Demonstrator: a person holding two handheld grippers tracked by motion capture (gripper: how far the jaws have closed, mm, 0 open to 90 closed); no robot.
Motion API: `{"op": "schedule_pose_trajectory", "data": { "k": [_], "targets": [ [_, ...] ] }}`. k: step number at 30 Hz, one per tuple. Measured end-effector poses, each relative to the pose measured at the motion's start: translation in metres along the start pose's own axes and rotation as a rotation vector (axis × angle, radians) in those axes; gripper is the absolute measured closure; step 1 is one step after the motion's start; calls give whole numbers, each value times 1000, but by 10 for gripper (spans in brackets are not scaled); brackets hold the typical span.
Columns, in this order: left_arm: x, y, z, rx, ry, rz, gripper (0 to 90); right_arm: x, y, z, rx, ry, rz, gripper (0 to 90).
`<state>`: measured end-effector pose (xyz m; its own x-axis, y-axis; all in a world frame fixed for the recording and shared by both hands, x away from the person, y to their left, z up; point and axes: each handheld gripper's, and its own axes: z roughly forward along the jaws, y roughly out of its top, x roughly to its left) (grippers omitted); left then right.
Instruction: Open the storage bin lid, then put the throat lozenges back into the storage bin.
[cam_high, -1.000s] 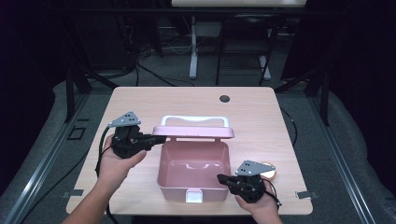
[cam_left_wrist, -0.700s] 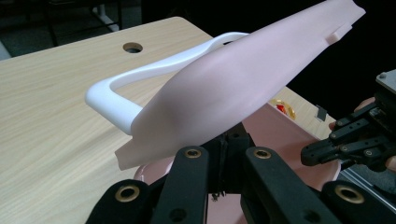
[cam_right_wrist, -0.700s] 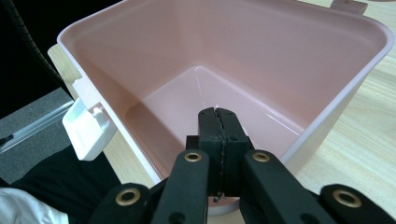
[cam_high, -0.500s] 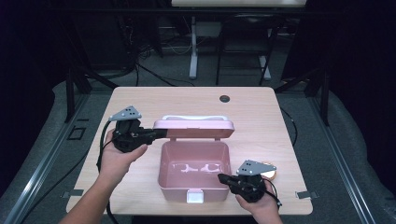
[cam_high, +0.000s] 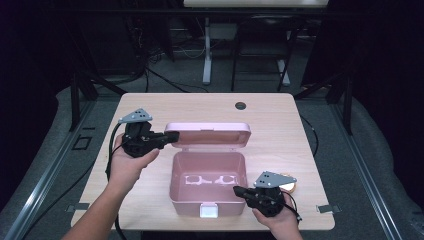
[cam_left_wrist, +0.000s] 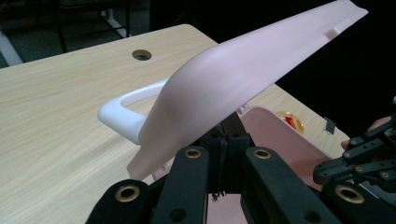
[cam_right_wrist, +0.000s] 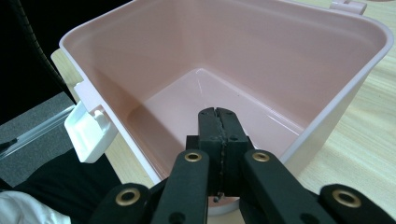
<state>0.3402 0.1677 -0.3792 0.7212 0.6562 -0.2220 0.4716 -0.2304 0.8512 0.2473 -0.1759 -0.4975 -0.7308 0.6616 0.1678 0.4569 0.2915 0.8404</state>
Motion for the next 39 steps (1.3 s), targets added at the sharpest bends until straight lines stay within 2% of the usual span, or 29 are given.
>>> {"op": "schedule_pose_trajectory", "data": {
  "k": [18,32,39],
  "targets": [
    [9,1,5,-1,19,-32,899,-1,-1,0,-12,9,11,900],
    [14,0,5,0,33,-27,899,-1,-2,0,-17,7,4,900],
    [19,-4,4,6,38,-45,899,-1,-1,0,-18,9,6,900]
  ]
}}
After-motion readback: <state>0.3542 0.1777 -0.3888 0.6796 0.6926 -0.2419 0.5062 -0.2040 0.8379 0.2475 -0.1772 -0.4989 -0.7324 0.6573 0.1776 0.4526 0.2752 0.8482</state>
